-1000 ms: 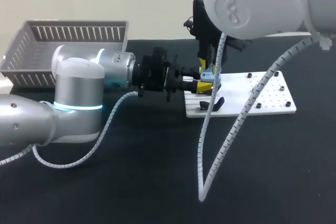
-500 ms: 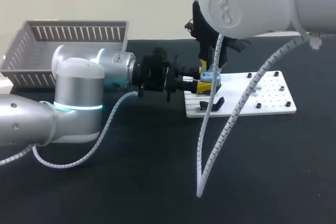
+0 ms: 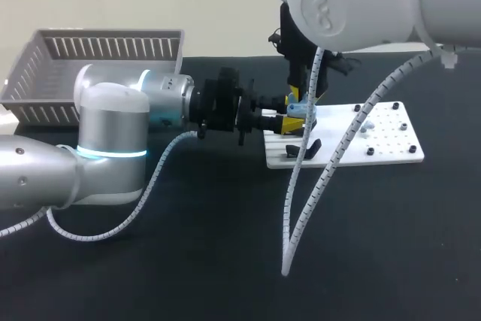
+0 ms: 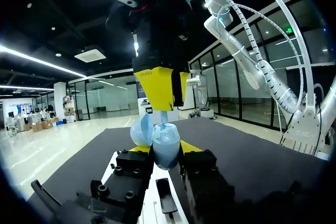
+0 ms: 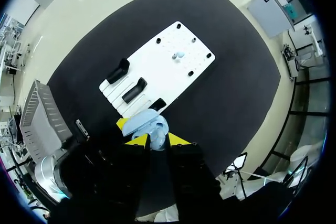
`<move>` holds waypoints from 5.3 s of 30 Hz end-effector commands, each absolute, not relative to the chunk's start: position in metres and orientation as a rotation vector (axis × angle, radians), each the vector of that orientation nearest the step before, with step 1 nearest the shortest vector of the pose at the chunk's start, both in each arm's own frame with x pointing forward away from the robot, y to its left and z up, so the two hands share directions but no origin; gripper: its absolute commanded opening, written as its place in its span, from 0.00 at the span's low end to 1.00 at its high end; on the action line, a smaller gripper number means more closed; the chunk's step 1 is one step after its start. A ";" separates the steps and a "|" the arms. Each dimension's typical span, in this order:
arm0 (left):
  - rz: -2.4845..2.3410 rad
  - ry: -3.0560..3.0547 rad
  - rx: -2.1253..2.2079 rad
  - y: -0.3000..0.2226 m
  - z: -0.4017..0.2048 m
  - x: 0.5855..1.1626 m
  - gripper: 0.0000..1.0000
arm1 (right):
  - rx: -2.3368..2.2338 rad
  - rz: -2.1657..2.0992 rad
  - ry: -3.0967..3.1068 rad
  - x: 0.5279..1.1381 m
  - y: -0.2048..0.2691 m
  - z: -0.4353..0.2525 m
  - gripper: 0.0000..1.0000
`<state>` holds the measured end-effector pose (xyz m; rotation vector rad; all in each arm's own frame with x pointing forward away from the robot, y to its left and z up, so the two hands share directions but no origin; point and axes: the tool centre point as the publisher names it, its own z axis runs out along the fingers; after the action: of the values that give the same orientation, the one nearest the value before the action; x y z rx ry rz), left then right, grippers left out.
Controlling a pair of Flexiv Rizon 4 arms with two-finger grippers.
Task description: Pick up each earbud case from the left stands, insert the matching earbuds, close the lid, and place the case in the box.
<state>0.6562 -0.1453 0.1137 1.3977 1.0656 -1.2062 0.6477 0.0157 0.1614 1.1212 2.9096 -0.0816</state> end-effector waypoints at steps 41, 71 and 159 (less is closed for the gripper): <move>-1.200 1.066 1.393 -0.146 0.113 0.655 0.00 | 0.762 0.165 2.825 0.604 -0.027 0.185 1.00; -1.200 1.066 1.393 -0.146 0.113 0.655 0.00 | 0.698 0.230 2.767 0.668 -0.120 0.129 0.83; -1.200 1.066 1.393 -0.146 0.113 0.655 0.00 | 0.447 0.416 2.948 0.712 -0.120 0.025 0.22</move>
<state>0.6561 -0.1454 0.1137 1.3975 1.0659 -1.2060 0.7108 -0.1220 0.0245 0.4477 2.9458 0.4181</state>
